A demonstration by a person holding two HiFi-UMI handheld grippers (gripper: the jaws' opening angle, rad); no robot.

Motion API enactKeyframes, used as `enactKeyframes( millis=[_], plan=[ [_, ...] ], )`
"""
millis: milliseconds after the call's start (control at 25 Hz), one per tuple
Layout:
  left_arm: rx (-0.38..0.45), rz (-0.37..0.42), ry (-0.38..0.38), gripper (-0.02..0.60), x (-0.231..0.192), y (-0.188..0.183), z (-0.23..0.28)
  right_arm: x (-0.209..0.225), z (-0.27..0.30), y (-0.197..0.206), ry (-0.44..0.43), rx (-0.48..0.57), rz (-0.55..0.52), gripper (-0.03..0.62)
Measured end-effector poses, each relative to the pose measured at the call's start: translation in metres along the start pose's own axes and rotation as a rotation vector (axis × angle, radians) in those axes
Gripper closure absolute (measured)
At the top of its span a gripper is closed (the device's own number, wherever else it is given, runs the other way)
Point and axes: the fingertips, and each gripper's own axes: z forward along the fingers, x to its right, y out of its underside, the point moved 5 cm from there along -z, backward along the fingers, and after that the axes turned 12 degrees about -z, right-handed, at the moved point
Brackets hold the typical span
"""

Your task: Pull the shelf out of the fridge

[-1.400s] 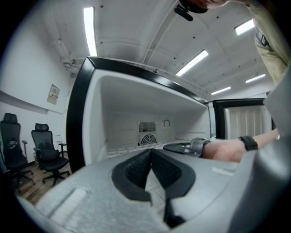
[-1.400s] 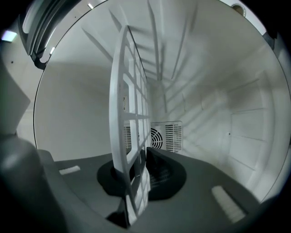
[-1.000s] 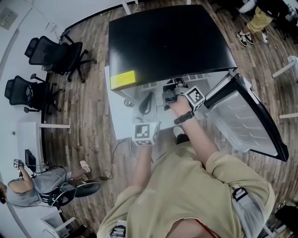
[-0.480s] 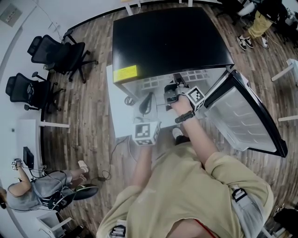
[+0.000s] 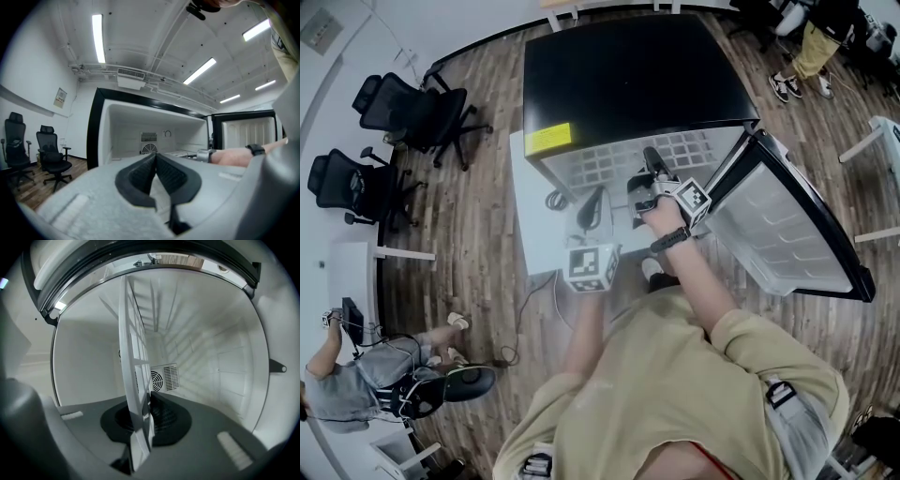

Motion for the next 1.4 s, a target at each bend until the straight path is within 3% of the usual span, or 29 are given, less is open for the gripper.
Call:
enactKeyframes(
  millis=[560,800,1400],
  plan=[
    [0.015,-0.044,0.048,0.581,0.026,0.011,-0.026,-0.007,-0.049,0.005,-0.052,-0.033,0.022,0.559],
    [0.005,-0.056,0.056,0.581,0.033,0.017,-0.043,-0.02,-0.068,0.009,-0.061,-0.071,-0.053,0.563],
    [-0.002,-0.028,0.048,0.581,0.032,0.015,-0.072,-0.024,-0.106,0.013,-0.059,-0.068,-0.098,0.563]
  ],
)
